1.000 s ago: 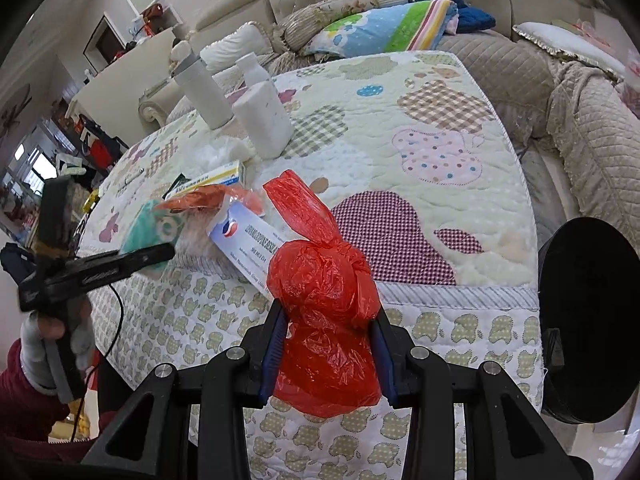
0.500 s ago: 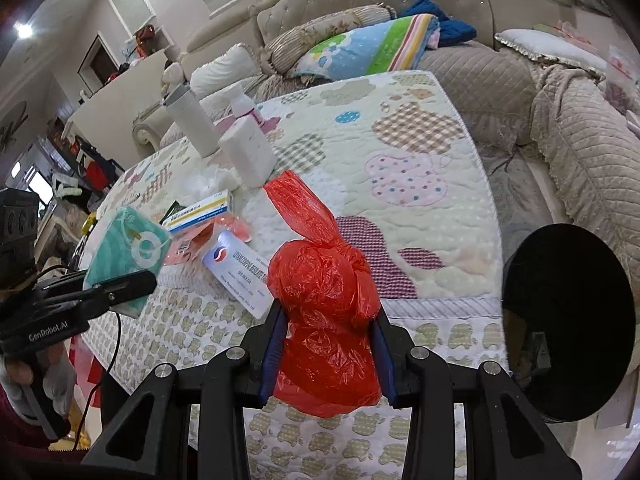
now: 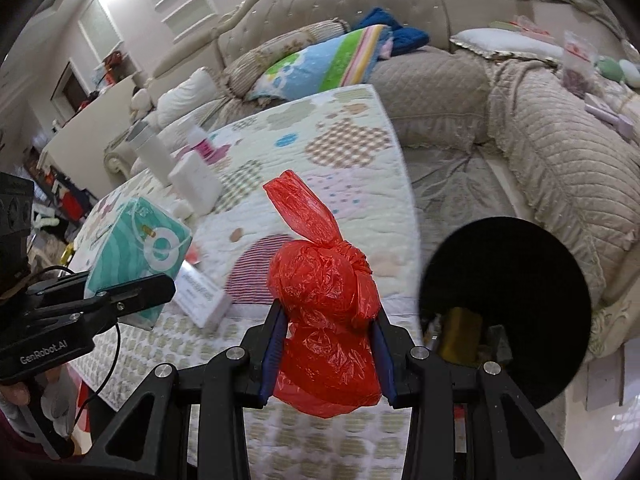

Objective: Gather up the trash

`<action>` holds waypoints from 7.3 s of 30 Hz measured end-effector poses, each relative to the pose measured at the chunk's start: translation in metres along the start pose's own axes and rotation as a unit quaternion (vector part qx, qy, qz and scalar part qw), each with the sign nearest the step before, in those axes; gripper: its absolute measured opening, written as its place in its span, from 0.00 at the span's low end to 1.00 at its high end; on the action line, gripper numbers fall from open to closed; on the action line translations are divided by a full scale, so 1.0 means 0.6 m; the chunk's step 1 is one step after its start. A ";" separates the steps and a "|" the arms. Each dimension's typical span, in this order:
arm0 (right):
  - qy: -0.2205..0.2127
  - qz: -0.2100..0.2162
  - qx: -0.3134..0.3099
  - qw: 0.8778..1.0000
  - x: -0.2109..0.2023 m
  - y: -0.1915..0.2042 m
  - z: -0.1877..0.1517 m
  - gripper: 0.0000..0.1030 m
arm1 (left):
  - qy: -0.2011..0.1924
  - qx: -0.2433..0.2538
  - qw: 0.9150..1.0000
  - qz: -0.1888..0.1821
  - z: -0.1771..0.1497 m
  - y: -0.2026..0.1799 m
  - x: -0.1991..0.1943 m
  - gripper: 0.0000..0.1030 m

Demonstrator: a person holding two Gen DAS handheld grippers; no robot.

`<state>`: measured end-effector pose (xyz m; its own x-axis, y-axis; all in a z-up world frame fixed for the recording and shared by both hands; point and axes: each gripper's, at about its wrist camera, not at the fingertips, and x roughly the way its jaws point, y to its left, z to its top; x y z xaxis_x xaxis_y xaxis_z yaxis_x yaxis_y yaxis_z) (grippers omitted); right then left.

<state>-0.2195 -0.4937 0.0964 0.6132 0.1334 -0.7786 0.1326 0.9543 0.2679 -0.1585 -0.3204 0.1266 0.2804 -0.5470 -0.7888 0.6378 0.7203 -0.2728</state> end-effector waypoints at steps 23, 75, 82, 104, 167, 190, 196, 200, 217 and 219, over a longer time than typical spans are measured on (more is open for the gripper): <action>-0.026 -0.069 0.098 0.992 -0.052 -0.178 -0.009 0.37 | 0.030 0.057 0.998 -0.019 0.068 -0.149 0.125 0.17; -0.012 -0.098 0.140 0.985 -0.025 -0.249 -0.016 0.37 | 0.064 0.064 0.996 -0.027 0.081 -0.196 0.225 0.17; -0.014 -0.101 0.152 0.983 -0.022 -0.258 -0.017 0.47 | 0.070 0.046 0.995 -0.052 0.083 -0.191 0.229 0.20; -0.001 -0.075 0.120 0.990 -0.007 -0.174 -0.006 0.59 | 0.045 0.020 0.999 0.006 0.049 -0.090 0.134 0.40; 0.071 -0.028 -0.138 0.988 0.190 0.198 -0.006 0.48 | 0.041 0.019 0.992 0.121 -0.001 0.368 -0.036 0.46; -0.010 -0.028 -0.071 0.997 0.067 0.106 0.018 0.48 | -0.019 0.040 0.993 0.109 0.008 0.109 -0.019 0.46; -0.021 -0.042 -0.043 0.998 0.045 0.059 0.015 0.48 | -0.016 0.047 0.994 0.100 0.012 0.066 0.008 0.46; -0.027 -0.053 -0.031 0.998 0.030 0.035 0.011 0.48 | -0.011 0.050 0.994 0.093 0.015 0.042 0.025 0.46; -0.041 -0.096 0.027 0.994 -0.016 -0.071 -0.002 0.48 | -0.001 0.077 0.995 0.062 0.039 -0.055 0.082 0.46; -0.041 -0.100 0.035 0.994 -0.019 -0.083 -0.004 0.48 | 0.001 0.079 0.995 0.057 0.042 -0.065 0.089 0.46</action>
<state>-0.2348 -0.5422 0.0908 0.6305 -0.0815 -0.7719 0.3095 0.9384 0.1538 -0.1504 -0.3882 0.1089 0.3556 -0.4639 -0.8114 0.7069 0.7014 -0.0913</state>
